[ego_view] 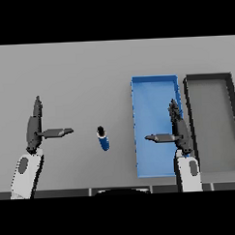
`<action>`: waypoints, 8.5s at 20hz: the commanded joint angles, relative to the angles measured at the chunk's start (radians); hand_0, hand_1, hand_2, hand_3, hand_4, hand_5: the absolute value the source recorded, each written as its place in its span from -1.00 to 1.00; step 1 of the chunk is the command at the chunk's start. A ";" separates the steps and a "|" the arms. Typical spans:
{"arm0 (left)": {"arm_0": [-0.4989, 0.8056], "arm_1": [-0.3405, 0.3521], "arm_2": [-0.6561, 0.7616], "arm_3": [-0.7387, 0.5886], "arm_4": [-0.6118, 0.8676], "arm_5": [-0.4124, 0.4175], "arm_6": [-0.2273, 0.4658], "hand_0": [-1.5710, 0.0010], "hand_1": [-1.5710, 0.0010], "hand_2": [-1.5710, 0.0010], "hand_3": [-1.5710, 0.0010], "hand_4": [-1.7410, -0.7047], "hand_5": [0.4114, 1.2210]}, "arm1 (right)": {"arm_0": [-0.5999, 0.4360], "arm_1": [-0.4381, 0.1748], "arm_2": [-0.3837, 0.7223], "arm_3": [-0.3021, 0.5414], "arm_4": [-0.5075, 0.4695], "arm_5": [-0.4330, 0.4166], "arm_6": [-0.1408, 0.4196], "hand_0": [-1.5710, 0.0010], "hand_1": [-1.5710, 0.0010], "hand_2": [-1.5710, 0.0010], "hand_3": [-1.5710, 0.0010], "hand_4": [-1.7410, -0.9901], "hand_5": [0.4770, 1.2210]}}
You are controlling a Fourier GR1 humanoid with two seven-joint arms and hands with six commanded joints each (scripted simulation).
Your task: Pick up the blue pipe and place it into the blue bin.
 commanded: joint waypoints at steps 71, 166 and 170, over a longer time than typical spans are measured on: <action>-0.092 -0.322 -0.383 -0.088 -0.195 -0.395 -0.157 -0.98 -0.98 -0.98 -0.98 -0.47 0.99 | 0.119 -0.165 0.069 -0.123 0.183 0.039 -0.104 1.00 1.00 1.00 1.00 0.48 -0.55; -0.052 -0.503 -0.173 -0.127 -0.457 -0.735 0.091 1.00 1.00 1.00 1.00 0.61 -0.94 | -0.887 -0.173 0.140 -0.313 -0.554 0.080 0.593 -1.00 -1.00 -1.00 -1.00 -1.00 1.00; -0.029 -0.484 -0.175 -0.144 -0.465 -0.737 0.096 1.00 1.00 1.00 1.00 0.64 -0.96 | -0.980 -0.283 0.031 -0.229 -0.489 0.007 0.592 -1.00 -1.00 -1.00 -1.00 -1.00 1.00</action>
